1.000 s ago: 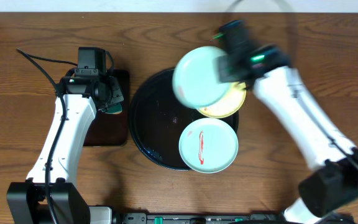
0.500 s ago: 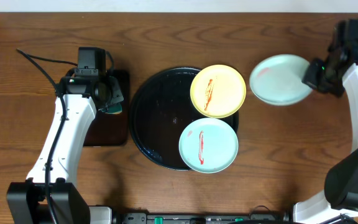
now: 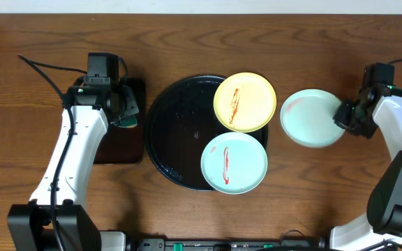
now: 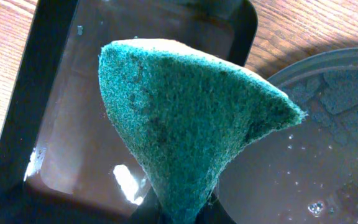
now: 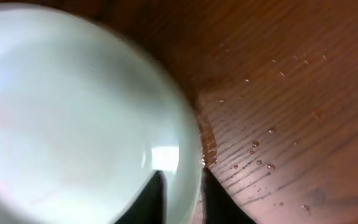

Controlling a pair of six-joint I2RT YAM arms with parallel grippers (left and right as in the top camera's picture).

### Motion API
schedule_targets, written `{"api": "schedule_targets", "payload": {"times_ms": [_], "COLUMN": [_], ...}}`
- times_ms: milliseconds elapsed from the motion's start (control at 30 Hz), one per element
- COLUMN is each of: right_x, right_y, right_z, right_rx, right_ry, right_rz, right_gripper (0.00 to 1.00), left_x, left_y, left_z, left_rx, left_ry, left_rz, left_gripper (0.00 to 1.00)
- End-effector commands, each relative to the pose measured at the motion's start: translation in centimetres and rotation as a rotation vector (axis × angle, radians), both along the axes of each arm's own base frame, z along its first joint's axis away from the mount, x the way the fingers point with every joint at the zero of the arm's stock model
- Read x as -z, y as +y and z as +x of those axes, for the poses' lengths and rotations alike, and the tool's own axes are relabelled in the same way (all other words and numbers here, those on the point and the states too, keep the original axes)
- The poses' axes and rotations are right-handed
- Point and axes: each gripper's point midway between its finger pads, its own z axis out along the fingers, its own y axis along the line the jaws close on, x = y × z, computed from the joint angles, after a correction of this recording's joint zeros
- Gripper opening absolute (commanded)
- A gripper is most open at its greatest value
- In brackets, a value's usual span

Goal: Clean dirty plates on tray and stack at the side
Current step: 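Set the pale green plate down right of the round tray, then reach right gripper to yellow plate rim and drag it toward center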

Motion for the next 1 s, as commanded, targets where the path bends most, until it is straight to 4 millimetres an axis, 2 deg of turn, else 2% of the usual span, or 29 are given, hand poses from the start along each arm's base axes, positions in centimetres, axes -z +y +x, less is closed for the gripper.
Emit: {"api": "schedule_targets", "payload": {"times_ms": [0, 67, 133, 233, 300, 467, 567, 667, 833, 967], "right_x": [-2.7, -4.5, -6.4, -8.2, -8.4, -6.4, -4.1, -2.0, 0.6, 1.5], "right_y": [-0.5, 0.1, 1.4, 4.7, 7.0, 12.2, 15.5, 17.9, 19.6, 20.4], "right_z": [1.4, 2.3, 3.3, 4.6, 4.7, 3.3, 1.8, 0.8, -0.1, -0.2], "right_rx": [-0.004, -0.035, -0.099, -0.226, -0.301, -0.459, -0.542, -0.595, -0.599, -0.604], "right_ry": [-0.057, -0.088, -0.126, -0.186, -0.204, -0.146, -0.102, -0.086, -0.072, -0.077], "right_rz": [-0.002, 0.026, 0.084, 0.197, 0.262, 0.312, 0.327, 0.322, 0.260, 0.206], "right_gripper": [0.30, 0.33, 0.35, 0.37, 0.39, 0.39, 0.38, 0.38, 0.36, 0.33], "left_x": [0.1, 0.1, 0.1, 0.1, 0.1, 0.1, 0.1, 0.1, 0.0, 0.0], "left_y": [0.1, 0.1, 0.1, 0.1, 0.1, 0.1, 0.1, 0.1, 0.1, 0.1], "left_z": [0.0, 0.0, 0.0, 0.0, 0.0, 0.0, 0.0, 0.0, 0.1, 0.2], "left_rx": [-0.005, -0.005, -0.005, -0.005, -0.005, -0.005, -0.005, -0.005, -0.005, -0.005], "left_ry": [0.001, 0.001, 0.001, 0.001, 0.001, 0.001, 0.001, 0.001, -0.003, -0.006], "left_rz": [0.001, 0.001, 0.001, 0.001, 0.001, 0.001, 0.001, 0.001, 0.001, 0.001], "left_gripper": [0.08, 0.07, 0.08, 0.07, 0.07, 0.07, 0.07, 0.07, 0.07, 0.08]}}
